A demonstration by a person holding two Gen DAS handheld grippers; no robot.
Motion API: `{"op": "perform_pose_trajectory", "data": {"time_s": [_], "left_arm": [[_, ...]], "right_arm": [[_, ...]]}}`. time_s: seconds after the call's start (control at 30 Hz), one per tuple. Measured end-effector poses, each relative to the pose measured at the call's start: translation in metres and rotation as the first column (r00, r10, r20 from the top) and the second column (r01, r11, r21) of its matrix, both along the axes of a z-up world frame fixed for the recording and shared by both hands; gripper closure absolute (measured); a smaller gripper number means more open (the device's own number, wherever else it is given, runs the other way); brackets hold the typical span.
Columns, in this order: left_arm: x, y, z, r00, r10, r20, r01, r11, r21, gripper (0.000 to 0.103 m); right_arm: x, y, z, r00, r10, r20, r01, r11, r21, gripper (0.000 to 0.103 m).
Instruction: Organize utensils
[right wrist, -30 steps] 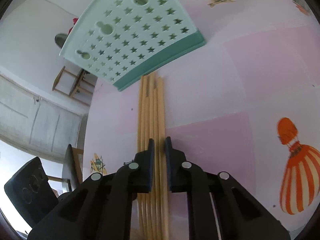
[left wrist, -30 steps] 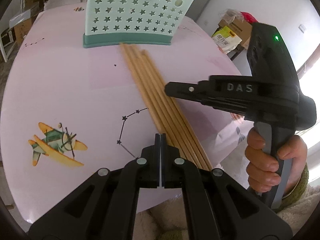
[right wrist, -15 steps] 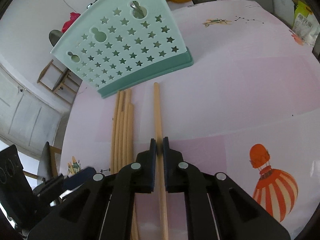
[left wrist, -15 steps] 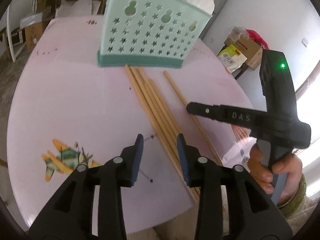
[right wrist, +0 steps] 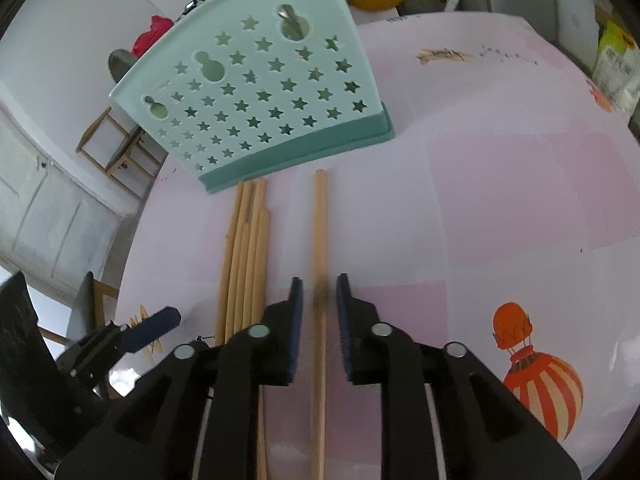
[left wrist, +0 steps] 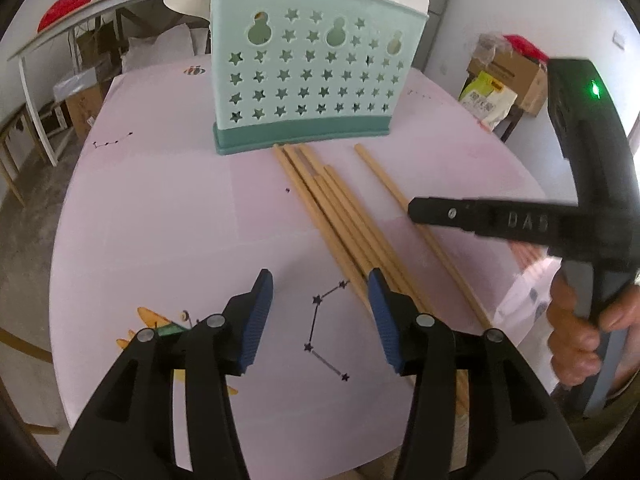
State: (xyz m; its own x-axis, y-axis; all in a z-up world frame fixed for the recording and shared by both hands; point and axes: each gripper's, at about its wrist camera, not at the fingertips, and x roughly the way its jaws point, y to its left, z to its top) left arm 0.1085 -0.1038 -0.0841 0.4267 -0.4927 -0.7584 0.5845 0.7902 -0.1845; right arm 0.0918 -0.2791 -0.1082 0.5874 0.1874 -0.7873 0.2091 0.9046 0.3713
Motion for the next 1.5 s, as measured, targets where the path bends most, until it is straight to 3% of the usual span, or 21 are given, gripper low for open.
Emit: {"op": "perform_pose_trajectory", "data": {"time_s": [0.1,0.2,0.27,0.5,0.73,0.83,1.13,1.5], "left_arm": [[0.001,-0.007,0.000,1.000,-0.023,0.009,0.022,1.000,0.013,0.047],[0.002,-0.019,-0.005,0.999,-0.030,0.038,0.026,0.995,0.099,0.044],[0.007,-0.018,-0.006,1.000,-0.015,0.018,0.013,0.994,0.111,0.043],[0.024,0.009,-0.007,0.998,0.049,-0.030,-0.047,0.997,0.059,0.036],[0.034,0.036,-0.008,0.989,0.126,-0.080,-0.128,0.991,-0.031,0.016],[0.034,0.043,-0.009,0.987,0.137,-0.087,-0.141,0.989,-0.046,0.012],[0.030,0.046,-0.010,0.983,0.159,-0.094,-0.164,0.986,-0.044,0.008],[0.034,0.063,-0.010,0.972,0.170,-0.160,-0.195,0.968,-0.156,0.008]], "right_arm": [[0.002,0.003,0.002,1.000,0.004,0.003,-0.004,1.000,-0.022,0.077],[0.000,0.004,0.003,1.000,0.005,0.001,-0.005,0.999,-0.051,0.074],[-0.001,0.001,0.004,1.000,0.001,0.004,-0.001,0.998,-0.064,0.071],[-0.005,-0.008,0.005,1.000,0.005,0.017,-0.004,0.998,-0.070,0.063],[-0.016,-0.016,0.020,0.998,-0.036,0.043,0.044,0.977,-0.210,0.034],[-0.020,-0.020,0.019,0.998,-0.056,0.027,0.061,0.957,-0.283,0.025],[-0.013,-0.026,-0.007,0.993,-0.082,-0.083,0.050,0.941,-0.336,0.007],[-0.022,-0.025,-0.010,0.997,-0.062,-0.047,0.042,0.937,-0.347,0.006]]}}
